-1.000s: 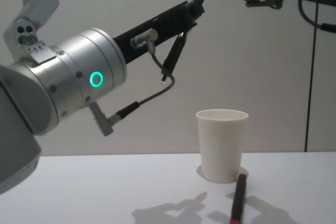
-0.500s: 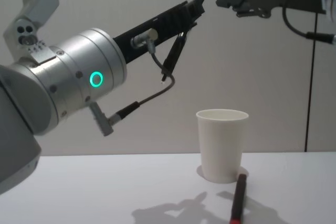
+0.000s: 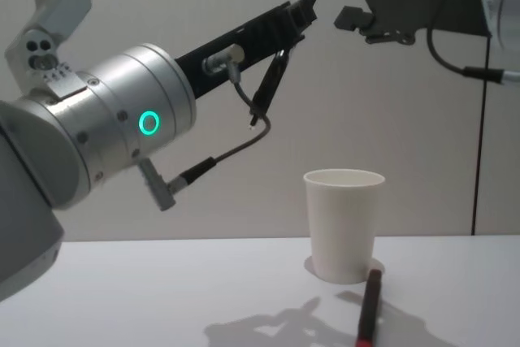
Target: Place the pen into the pen holder.
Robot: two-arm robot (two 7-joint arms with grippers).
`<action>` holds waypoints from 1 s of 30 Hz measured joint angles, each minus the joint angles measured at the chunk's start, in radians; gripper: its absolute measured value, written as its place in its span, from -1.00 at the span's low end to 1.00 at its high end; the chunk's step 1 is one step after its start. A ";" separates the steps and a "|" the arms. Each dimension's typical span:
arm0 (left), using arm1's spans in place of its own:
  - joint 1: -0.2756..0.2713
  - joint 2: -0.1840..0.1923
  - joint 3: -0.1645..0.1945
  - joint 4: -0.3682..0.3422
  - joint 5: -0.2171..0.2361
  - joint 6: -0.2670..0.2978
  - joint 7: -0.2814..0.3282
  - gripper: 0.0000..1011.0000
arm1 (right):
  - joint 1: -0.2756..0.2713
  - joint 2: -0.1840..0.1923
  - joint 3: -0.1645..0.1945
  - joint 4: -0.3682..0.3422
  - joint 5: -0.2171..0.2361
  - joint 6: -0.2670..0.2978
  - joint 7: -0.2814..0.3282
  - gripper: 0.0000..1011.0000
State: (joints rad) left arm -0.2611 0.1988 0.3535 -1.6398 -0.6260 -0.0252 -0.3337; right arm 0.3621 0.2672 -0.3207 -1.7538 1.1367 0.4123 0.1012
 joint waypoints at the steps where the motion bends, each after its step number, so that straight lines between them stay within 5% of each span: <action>1: 0.000 0.000 0.000 0.000 0.000 0.000 0.000 -0.73 | 0.003 -0.002 -0.002 0.005 -0.003 0.000 -0.001 0.98; 30: 0.000 0.000 0.000 0.000 0.000 0.000 0.000 -0.73 | 0.040 -0.015 -0.026 0.061 -0.004 0.004 0.014 0.98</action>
State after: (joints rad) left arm -0.2611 0.1988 0.3535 -1.6398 -0.6260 -0.0252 -0.3337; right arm 0.4017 0.2519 -0.3472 -1.6925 1.1323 0.4164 0.1151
